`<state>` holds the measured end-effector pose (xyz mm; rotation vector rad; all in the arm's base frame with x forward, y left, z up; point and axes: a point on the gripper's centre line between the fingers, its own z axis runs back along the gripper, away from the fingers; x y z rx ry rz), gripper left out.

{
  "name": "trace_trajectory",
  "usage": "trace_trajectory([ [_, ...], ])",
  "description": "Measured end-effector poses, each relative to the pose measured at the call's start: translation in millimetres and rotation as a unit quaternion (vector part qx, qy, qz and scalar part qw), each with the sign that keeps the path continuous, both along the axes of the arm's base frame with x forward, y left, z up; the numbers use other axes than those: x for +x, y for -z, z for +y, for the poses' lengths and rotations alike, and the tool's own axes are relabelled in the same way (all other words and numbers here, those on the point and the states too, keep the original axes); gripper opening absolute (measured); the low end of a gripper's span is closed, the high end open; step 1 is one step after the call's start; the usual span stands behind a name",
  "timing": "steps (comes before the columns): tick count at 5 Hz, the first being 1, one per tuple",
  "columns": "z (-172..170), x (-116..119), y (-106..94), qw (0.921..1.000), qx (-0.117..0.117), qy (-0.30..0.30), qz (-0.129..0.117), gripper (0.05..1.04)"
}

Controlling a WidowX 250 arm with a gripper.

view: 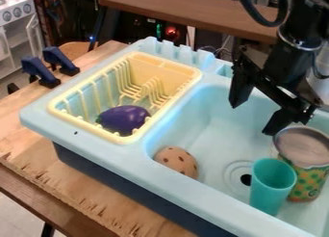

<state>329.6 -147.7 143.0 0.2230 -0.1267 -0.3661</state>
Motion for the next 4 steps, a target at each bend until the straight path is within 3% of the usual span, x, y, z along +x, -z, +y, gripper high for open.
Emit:
trace_trajectory([
  [1,16,1,-14.5,0.9998,-0.006,-0.018,-0.001,1.003],
  [2,34,3,-56.1,0.9949,-0.086,-0.032,-0.041,1.003],
  [3,51,-8,-69.3,0.9929,-0.108,-0.029,-0.041,1.003],
  [4,55,-21,-73.3,0.986,-0.165,0.011,-0.017,1.003],
])
